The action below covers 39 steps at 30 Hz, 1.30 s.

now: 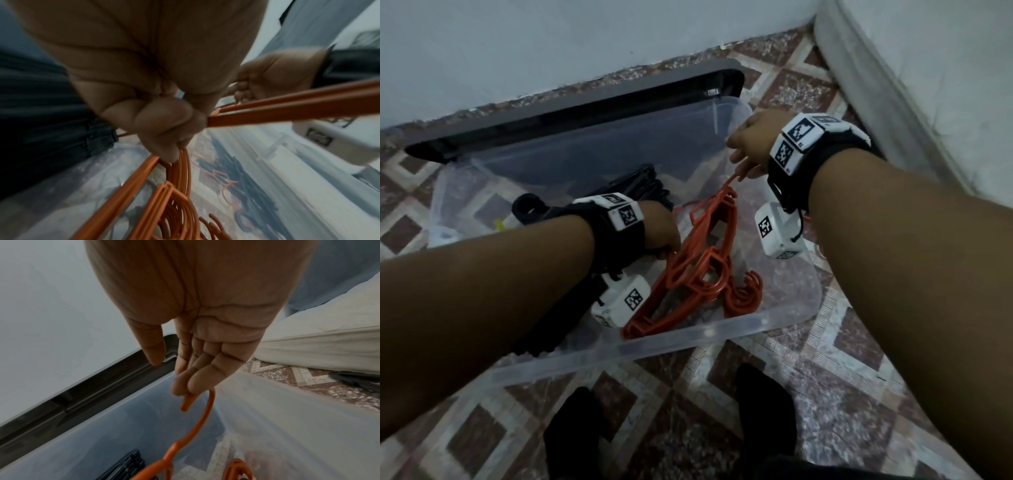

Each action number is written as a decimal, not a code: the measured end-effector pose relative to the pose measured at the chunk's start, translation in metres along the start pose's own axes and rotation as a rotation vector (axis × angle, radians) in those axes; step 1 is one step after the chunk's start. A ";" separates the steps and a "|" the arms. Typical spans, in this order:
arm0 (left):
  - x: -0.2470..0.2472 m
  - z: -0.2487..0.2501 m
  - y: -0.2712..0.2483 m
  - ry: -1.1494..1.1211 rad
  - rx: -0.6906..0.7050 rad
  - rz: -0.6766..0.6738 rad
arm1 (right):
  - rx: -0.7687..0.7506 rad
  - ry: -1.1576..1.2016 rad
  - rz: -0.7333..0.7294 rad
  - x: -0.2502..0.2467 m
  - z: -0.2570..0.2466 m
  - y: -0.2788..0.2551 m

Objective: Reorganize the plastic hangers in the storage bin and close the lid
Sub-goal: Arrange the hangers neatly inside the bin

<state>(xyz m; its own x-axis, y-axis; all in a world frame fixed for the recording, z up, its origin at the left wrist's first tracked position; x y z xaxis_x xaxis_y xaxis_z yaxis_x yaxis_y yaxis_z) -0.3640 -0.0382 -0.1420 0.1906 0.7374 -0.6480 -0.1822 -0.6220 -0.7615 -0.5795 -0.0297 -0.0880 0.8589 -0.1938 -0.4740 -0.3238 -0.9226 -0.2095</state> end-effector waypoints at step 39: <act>-0.107 -0.054 -0.055 -0.068 0.348 0.526 | -0.098 0.149 -0.070 0.042 -0.085 -0.021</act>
<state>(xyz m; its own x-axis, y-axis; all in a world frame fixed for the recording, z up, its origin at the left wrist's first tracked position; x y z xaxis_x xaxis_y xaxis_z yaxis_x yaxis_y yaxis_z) -0.3226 -0.0968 -0.0315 -0.0696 0.3791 -0.9227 -0.5401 -0.7920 -0.2846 -0.5033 -0.0467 -0.0305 0.9296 -0.1691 -0.3274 -0.2278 -0.9621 -0.1498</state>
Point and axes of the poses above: each hand's wrist, its own y-axis towards the middle knuckle, its own x-axis out of the palm, z = x × y, the point moved 10 cm from there along y, towards the middle knuckle, and after that the axes turned 15 degrees about -x, right-handed, at the moved point
